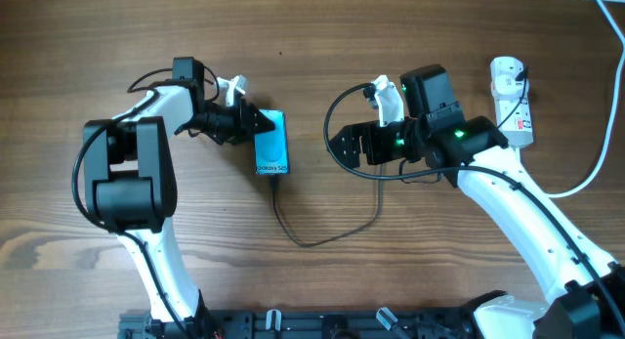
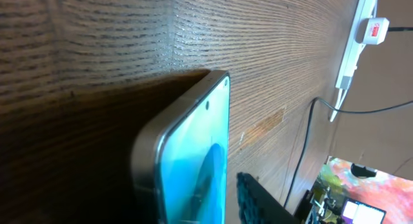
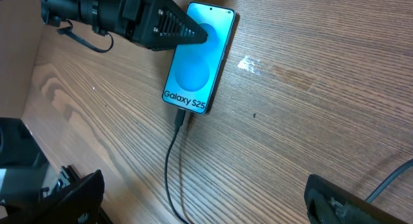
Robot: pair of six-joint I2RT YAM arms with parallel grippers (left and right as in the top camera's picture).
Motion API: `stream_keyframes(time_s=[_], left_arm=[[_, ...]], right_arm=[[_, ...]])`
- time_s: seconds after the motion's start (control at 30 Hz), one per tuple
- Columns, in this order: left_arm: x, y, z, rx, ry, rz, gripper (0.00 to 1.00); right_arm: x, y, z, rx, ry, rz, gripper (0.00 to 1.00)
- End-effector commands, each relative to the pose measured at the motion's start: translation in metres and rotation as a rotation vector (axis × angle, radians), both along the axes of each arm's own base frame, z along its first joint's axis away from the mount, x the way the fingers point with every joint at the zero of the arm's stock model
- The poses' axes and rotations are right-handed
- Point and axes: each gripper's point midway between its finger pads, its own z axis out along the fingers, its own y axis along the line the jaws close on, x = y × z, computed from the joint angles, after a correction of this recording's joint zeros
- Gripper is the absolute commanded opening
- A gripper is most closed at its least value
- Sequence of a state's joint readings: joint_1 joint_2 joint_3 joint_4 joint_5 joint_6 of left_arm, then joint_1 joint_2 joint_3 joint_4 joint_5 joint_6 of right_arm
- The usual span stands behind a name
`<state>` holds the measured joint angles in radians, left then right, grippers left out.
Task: Plug charger to phone and switch on socket
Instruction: 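Open the left gripper and lift both grippers away from the phone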
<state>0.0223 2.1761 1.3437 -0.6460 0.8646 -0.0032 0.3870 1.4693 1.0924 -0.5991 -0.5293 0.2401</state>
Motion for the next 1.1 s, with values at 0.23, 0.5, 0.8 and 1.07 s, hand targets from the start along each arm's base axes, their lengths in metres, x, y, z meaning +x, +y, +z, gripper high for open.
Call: stream_keyframes(time_s=[0.23, 0.5, 0.8, 1.07], left_arm=[[-0.009, 0.049, -0.055, 0.366, 0.045, 0.014, 0.64], [-0.009, 0.077, -0.067, 0.542, 0.056, 0.035, 0.65], [-0.008, 0.112, -0.075, 0.748, 0.065, 0.072, 0.66], [0.032, 0.097, 0.019, 0.643, -0.092, 0.160, 0.61]], right_arm=[[0.004, -0.001, 0.013, -0.004, -0.057, 0.012, 1.00], [0.004, -0.001, 0.013, -0.005, -0.059, 0.014, 1.00], [0.005, -0.001, 0.013, -0.005, -0.059, 0.013, 1.00], [0.007, 0.000, 0.016, 0.001, -0.071, 0.011, 0.99]])
